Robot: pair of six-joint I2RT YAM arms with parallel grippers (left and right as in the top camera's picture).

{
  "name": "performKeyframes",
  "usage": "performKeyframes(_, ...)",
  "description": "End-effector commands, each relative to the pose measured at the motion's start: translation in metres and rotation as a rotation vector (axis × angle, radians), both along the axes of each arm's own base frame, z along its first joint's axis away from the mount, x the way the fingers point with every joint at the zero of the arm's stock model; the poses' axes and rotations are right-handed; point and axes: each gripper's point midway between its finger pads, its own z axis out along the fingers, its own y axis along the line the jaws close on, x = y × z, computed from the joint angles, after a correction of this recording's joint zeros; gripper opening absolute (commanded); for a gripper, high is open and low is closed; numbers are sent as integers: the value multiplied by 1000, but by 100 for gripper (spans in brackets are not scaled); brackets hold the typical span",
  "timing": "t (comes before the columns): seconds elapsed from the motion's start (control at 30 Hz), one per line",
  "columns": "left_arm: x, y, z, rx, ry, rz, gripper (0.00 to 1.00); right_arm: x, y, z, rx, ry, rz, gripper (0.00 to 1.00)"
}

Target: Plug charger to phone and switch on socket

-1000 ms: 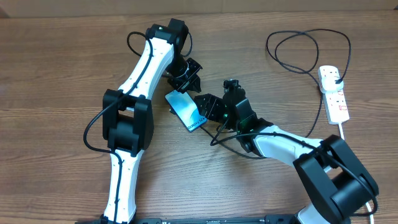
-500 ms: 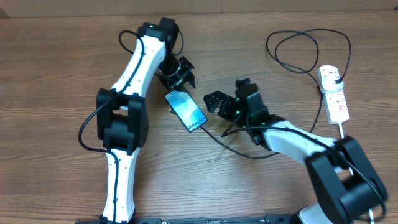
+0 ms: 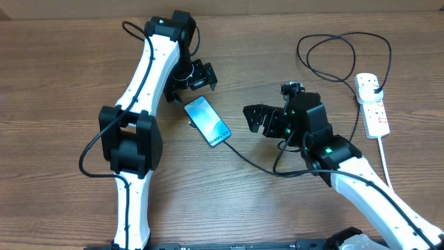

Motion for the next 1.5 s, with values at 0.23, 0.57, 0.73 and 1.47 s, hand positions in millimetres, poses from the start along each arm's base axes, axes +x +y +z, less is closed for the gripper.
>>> performKeyframes(0.23,-27,-29,-6,108,48,180,99,-16,-30,37,7,-35,-66,100)
performKeyframes(0.57,-56,-46,-49,85,194,339,100,-29,-72,47,-29,-34,-149,100)
performKeyframes(0.73,-60,-46,-63,89,202,344,100,-30,-75,44,-50,-30,-143,100)
performKeyframes(1.47,-53,-49,-74,210,82,363,100,-31,-74,44,-59,-36,-121,100)
